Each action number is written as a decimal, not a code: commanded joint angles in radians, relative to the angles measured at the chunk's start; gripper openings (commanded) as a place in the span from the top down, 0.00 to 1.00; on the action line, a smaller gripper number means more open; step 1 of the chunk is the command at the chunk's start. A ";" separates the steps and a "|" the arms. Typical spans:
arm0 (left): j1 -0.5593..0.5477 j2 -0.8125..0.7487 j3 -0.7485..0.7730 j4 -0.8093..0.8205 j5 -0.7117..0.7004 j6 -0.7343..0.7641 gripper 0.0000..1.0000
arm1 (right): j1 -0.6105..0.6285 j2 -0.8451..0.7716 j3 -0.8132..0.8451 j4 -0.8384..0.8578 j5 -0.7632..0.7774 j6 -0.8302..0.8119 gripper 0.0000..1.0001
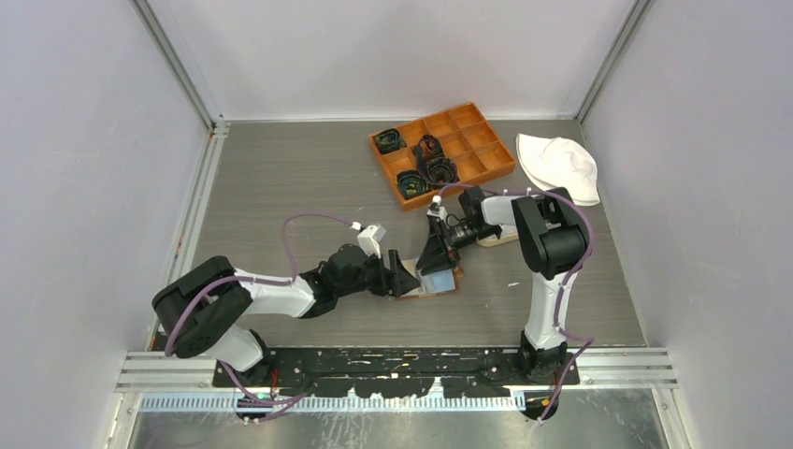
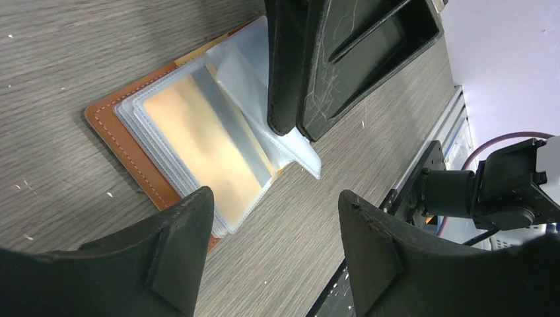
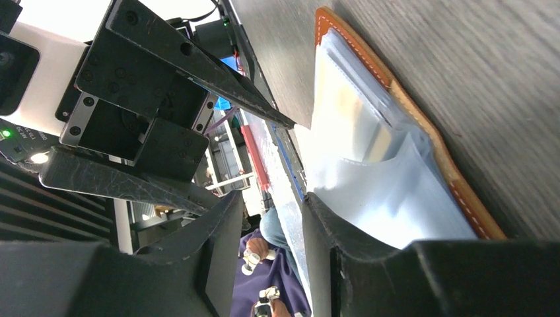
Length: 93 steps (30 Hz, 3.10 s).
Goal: Put the credit cards into the card holder
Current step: Turn over the card slot in the card holder, then pick up the credit card from the storage box.
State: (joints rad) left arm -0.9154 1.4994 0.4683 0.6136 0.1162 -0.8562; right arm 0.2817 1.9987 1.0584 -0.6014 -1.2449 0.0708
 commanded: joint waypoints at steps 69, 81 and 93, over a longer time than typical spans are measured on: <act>-0.007 -0.124 0.200 0.082 -0.194 0.493 0.07 | -0.446 -0.233 0.341 -0.167 0.517 -0.379 0.31; -0.203 -0.007 0.473 -0.243 -0.488 0.750 0.03 | -0.450 -0.102 0.372 -0.179 0.550 -0.378 0.39; -0.228 0.068 0.553 -0.301 -0.536 0.804 0.00 | -0.463 -0.020 0.393 -0.206 0.563 -0.388 0.44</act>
State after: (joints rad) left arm -1.1389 1.5723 1.0019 0.3187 -0.3790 -0.0921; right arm -0.1711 1.9659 1.4120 -0.7940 -0.6662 -0.3050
